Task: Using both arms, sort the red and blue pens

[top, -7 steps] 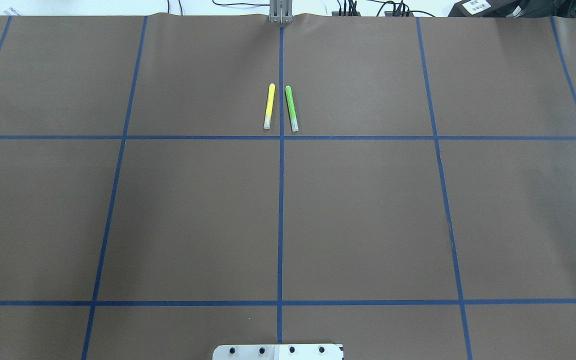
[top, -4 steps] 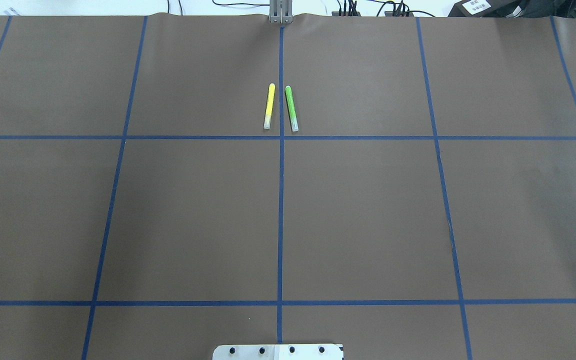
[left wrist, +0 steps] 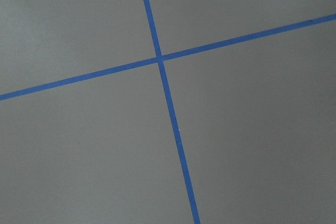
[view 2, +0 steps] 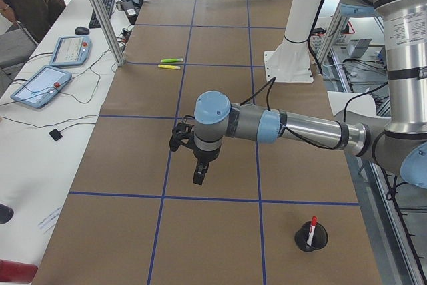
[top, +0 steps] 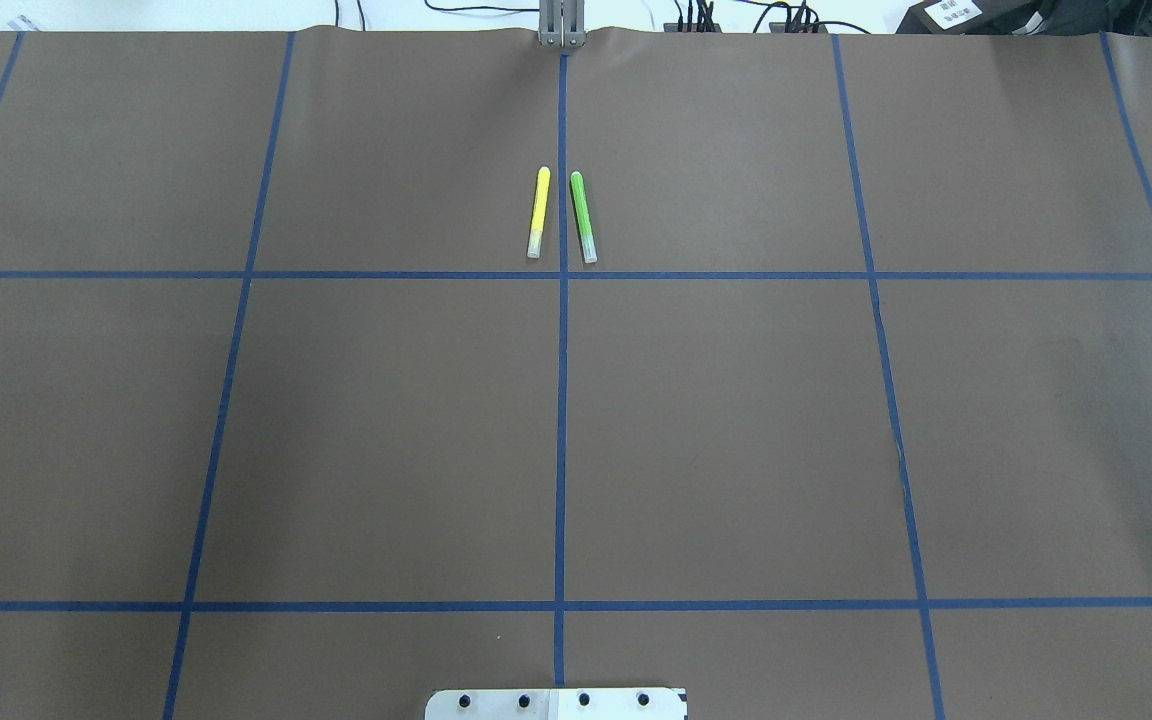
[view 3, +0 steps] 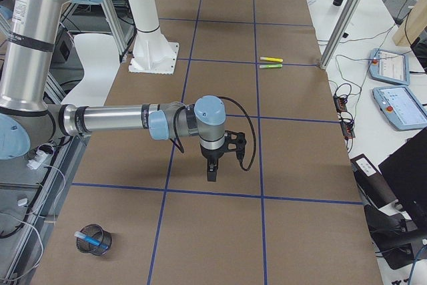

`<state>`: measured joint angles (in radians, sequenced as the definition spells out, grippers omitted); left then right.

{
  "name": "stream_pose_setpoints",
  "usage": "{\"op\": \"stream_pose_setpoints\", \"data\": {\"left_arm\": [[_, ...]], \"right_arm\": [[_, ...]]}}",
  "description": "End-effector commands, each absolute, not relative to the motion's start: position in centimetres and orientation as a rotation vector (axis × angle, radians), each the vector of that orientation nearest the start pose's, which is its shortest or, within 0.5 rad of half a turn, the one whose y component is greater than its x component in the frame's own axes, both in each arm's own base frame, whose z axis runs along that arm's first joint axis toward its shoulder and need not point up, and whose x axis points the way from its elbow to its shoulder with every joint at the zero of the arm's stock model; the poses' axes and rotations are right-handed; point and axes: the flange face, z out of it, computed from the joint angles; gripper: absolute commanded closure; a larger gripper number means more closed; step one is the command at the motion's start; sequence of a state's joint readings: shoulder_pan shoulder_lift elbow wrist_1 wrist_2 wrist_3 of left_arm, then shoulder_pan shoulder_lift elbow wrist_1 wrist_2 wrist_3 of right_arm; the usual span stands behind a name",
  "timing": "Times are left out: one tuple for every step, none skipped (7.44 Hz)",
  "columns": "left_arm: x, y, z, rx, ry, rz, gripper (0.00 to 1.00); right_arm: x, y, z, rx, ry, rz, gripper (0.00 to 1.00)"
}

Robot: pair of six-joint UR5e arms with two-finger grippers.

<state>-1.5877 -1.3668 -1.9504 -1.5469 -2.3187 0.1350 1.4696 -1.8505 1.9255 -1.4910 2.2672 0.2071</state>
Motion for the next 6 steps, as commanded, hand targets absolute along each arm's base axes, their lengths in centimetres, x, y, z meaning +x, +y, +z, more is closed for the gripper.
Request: {"op": "stream_pose_setpoints", "data": {"left_arm": [[-7.24,-40.85,56.52,0.206,0.734,0.171,0.00],[-7.24,-40.85,56.60,0.204,0.735,0.170,0.00],[-7.24,-40.85,56.45,0.207,0.734,0.171,0.00],[-7.24,-40.85,56.45,0.207,0.734,0.171,0.00],[-7.24,-40.91,56.38,0.208,0.734,0.172,0.00],[-7.18,-40.90,56.25,0.210,0.743,0.173,0.00]], "right_arm": [[3.02,-38.93,60.17,0.040,-0.710,0.047,0.00],[3.02,-38.93,60.17,0.040,-0.710,0.047,0.00],[3.03,-38.93,60.18,0.040,-0.708,0.048,0.00],[3.03,-38.93,60.18,0.040,-0.708,0.048,0.00],[3.04,-38.87,60.24,0.039,-0.708,0.048,0.00],[3.04,-38.87,60.24,0.039,-0.708,0.048,0.00]]}}
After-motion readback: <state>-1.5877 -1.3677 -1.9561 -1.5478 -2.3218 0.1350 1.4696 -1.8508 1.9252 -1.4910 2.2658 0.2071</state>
